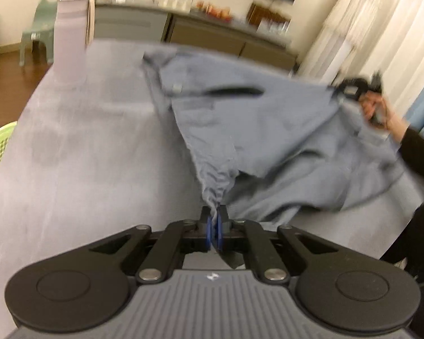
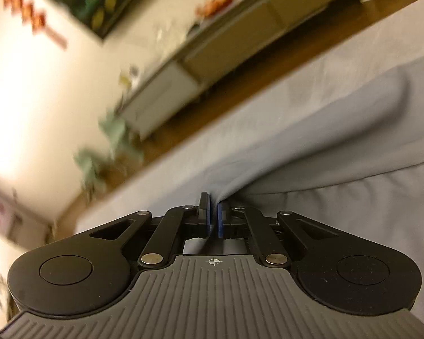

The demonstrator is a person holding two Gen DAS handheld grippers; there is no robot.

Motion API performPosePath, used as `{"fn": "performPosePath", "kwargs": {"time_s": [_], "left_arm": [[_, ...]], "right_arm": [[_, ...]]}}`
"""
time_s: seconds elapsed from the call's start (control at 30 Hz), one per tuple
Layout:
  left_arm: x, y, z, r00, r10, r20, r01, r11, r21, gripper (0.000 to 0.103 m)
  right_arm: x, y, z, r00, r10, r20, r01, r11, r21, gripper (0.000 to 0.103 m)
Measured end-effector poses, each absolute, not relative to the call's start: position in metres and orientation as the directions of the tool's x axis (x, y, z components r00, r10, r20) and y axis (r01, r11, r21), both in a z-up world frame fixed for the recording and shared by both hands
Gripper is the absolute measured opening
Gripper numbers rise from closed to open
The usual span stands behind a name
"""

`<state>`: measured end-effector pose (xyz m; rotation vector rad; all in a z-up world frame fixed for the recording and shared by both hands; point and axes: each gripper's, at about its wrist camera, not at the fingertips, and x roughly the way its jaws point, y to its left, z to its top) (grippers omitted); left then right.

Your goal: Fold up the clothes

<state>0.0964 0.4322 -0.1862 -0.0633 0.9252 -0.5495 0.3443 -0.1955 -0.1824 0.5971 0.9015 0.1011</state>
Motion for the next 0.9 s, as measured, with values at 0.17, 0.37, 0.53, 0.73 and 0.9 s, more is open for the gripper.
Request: {"fn": "performPosePath", "kwargs": {"time_s": [0.17,0.37,0.53,0.73,0.9], "left_arm": [[0.098,0.408,-0.183,0.446,-0.425,-0.788,0.476,0.858,-0.194,0.009],[0.098,0.428,-0.121,0.589,-0.462,-0.663,0.455,0.868,-0.200,0.080],[0.160,0.415,-0.110,0.631,-0.444,-0.636,0.336,0.895,-0.292,0.093],[0.235,0.367,-0.182,0.478,-0.279,-0.833,0.146,0.960,-0.237,0.022],[0.165,0.378,-0.144,0.636,-0.423,-0.646,0.294,0.906,-0.304,0.005]], "right_arm": [[0.329,-0.201,-0.167,0.639,0.271,-0.720,0.140,0.879,0.455,0.029],[0.265,-0.174,-0.121,0.667,0.370,-0.646,-0.086,0.900,0.426,0.080],[0.261,-0.073,-0.118,0.532,0.517,-0.670,-0.370,0.854,0.365,0.091],[0.253,0.014,-0.151,0.438,0.409,-0.800,-0.553,0.825,0.119,0.002],[0.200,0.000,-0.120,0.457,0.509,-0.729,-0.631,0.763,0.137,0.000]]}}
